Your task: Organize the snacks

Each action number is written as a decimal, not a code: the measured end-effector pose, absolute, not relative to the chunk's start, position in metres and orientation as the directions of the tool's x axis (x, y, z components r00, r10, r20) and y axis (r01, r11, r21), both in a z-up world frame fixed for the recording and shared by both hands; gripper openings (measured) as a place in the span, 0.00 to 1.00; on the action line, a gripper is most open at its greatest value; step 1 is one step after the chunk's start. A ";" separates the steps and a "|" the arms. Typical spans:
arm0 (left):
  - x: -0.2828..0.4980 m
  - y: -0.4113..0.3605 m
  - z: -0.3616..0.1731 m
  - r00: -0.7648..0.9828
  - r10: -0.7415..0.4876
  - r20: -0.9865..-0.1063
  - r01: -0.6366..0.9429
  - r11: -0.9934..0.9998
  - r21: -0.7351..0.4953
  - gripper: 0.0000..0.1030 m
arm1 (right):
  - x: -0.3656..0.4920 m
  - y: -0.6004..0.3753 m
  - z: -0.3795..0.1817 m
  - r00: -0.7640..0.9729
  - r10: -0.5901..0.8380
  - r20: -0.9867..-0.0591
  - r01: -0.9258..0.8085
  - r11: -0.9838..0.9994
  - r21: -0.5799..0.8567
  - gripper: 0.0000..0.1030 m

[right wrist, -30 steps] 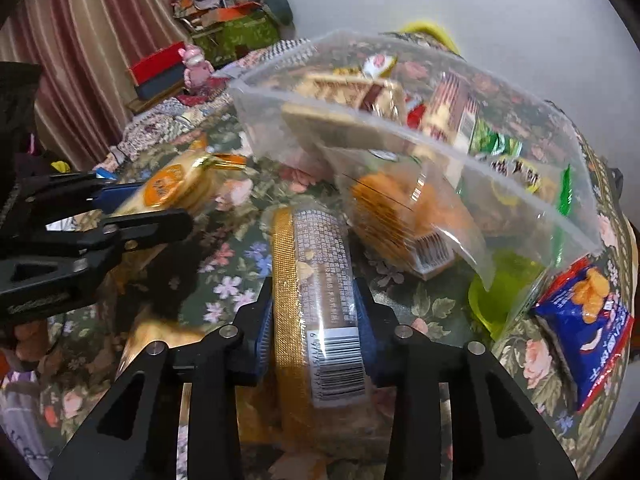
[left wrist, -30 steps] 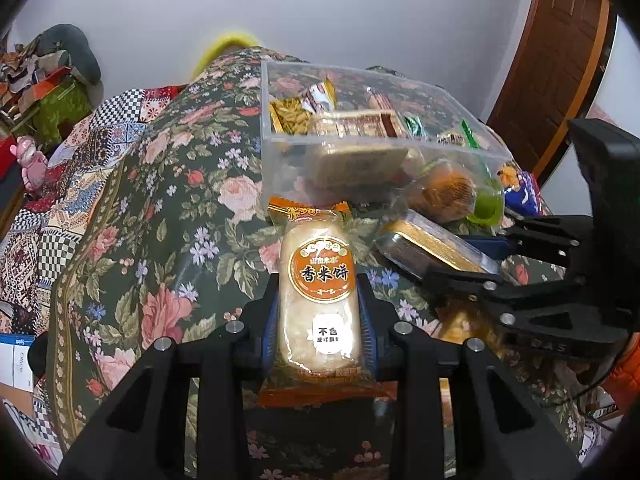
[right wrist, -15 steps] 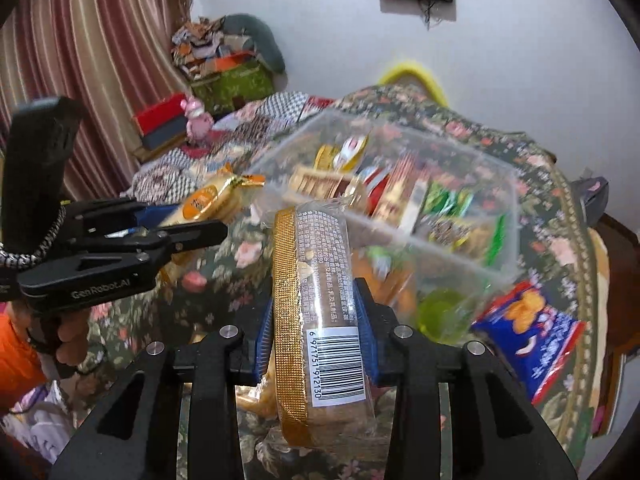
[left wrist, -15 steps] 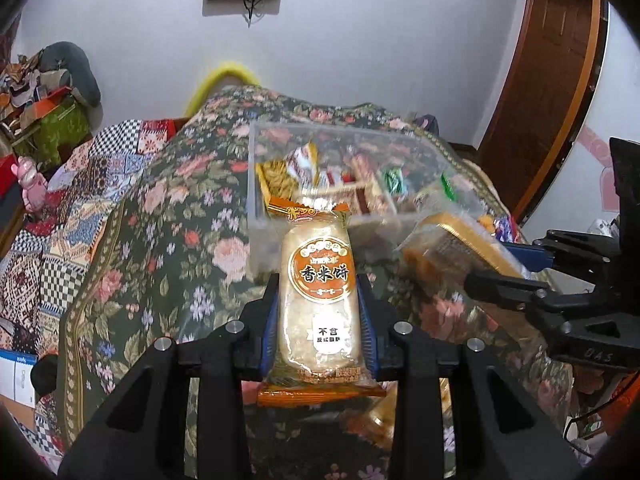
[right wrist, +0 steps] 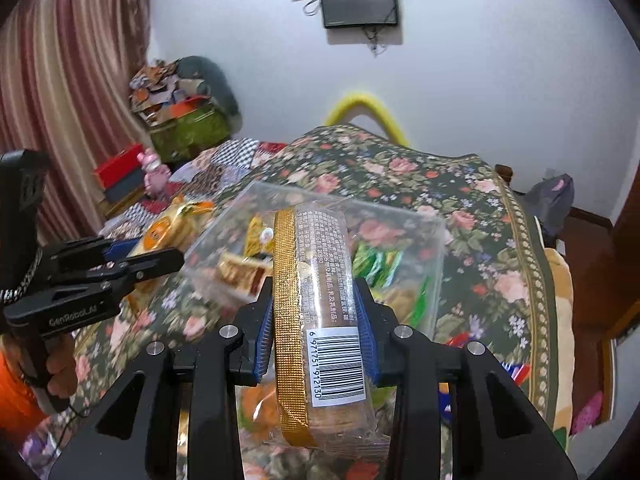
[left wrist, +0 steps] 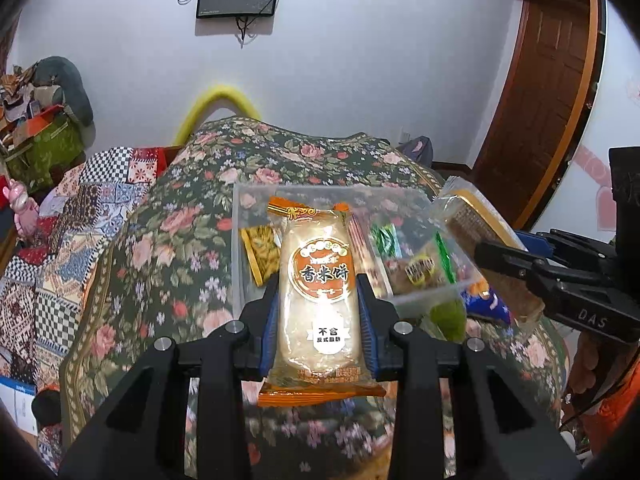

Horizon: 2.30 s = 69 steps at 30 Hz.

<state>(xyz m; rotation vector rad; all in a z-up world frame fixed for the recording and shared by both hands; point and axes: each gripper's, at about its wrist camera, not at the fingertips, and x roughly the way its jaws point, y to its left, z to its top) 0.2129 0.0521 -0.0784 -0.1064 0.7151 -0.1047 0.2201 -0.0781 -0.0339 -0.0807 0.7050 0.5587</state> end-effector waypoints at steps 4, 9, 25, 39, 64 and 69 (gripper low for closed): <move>0.231 0.050 -0.079 0.748 -0.126 -0.652 0.056 0.990 -0.128 0.33 | 0.236 -0.077 -0.032 0.634 0.448 -0.630 -0.490 0.863 0.121 0.32; 0.256 0.046 -0.085 0.739 -0.111 -0.665 0.054 0.993 -0.105 0.33 | 0.253 -0.068 -0.035 0.636 0.440 -0.634 -0.474 0.871 0.129 0.32; 0.304 0.047 -0.116 0.677 -0.095 -0.730 0.038 0.995 -0.094 0.33 | 0.293 -0.038 -0.077 0.574 0.378 -0.726 -0.442 0.890 0.114 0.33; 0.297 0.053 -0.114 0.664 -0.117 -0.739 0.031 0.991 -0.129 0.48 | 0.278 -0.050 -0.062 0.582 0.393 -0.712 -0.461 0.881 0.109 0.36; 0.195 0.066 -0.114 0.658 -0.157 -0.736 0.070 0.986 -0.148 0.60 | 0.191 -0.072 -0.097 0.473 0.448 -0.759 -0.538 0.829 0.153 0.61; 0.185 0.064 -0.127 0.632 -0.164 -0.758 0.075 0.986 -0.151 0.60 | 0.187 -0.056 -0.118 0.426 0.429 -0.796 -0.555 0.819 0.145 0.75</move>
